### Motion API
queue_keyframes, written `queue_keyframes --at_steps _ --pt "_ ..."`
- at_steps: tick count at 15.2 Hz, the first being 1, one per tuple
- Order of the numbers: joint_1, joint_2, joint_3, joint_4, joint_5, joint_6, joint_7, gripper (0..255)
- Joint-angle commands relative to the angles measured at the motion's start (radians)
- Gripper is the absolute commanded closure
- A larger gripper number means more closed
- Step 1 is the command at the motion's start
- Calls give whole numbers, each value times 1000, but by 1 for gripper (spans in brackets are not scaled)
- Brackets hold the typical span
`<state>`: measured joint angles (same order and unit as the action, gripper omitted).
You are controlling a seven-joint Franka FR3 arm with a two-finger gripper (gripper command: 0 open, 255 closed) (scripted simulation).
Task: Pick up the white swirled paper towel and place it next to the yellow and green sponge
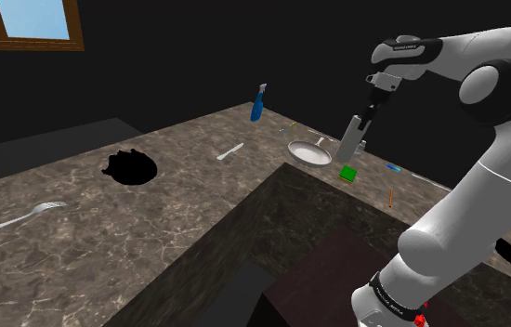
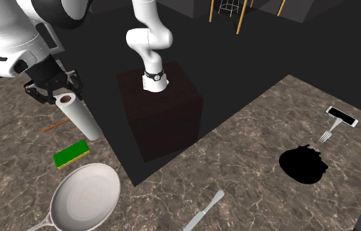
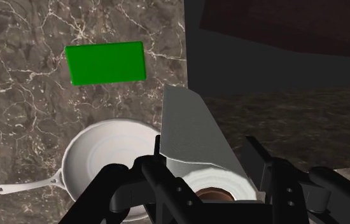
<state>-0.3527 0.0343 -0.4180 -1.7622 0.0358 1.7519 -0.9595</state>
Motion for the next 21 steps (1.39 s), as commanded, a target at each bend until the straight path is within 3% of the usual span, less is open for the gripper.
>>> queue_keyframes --at_steps 1,21 --pt "1 3 1 -23 2 26 0 255" --pt "-3 62 1 -226 31 282 -25 255"
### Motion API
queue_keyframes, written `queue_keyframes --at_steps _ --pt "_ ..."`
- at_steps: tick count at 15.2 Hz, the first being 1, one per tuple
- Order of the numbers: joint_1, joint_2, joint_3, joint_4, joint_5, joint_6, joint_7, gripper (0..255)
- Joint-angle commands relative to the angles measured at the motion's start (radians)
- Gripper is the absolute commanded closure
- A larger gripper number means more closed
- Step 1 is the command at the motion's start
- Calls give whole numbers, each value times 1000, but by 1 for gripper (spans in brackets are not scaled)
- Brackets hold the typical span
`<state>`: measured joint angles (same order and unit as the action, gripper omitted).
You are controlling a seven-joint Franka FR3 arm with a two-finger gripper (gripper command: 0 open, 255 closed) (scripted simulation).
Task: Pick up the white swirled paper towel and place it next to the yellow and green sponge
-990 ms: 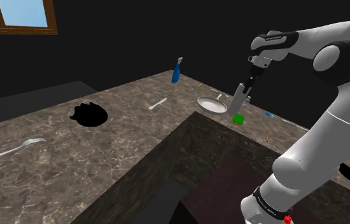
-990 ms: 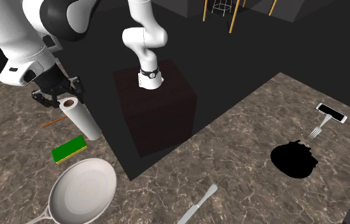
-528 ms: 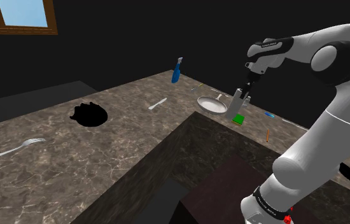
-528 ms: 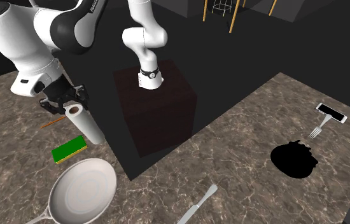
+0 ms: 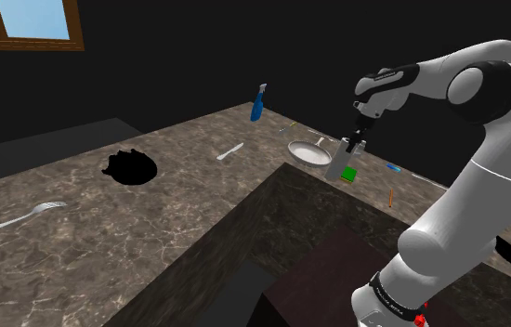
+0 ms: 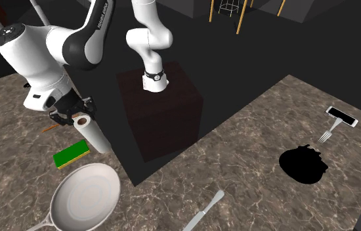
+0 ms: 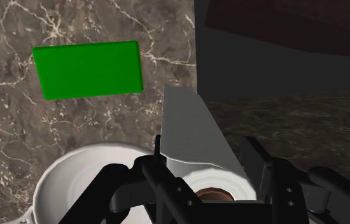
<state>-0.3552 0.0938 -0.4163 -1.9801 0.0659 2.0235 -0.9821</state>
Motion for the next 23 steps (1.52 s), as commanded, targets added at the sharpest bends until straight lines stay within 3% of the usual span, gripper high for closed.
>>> queue_keyframes --at_steps 1,7,8,13,17,23 --pt "-1 2 0 -8 1 11 -2 255" --pt "-1 2 0 -8 1 11 -2 255" --pt "-1 2 0 -8 1 11 -2 0" --pt "-1 2 0 -8 1 11 -2 0" --pt "0 -30 -2 85 -16 -111 10 0" --pt "0 -30 -2 85 -16 -111 10 0"
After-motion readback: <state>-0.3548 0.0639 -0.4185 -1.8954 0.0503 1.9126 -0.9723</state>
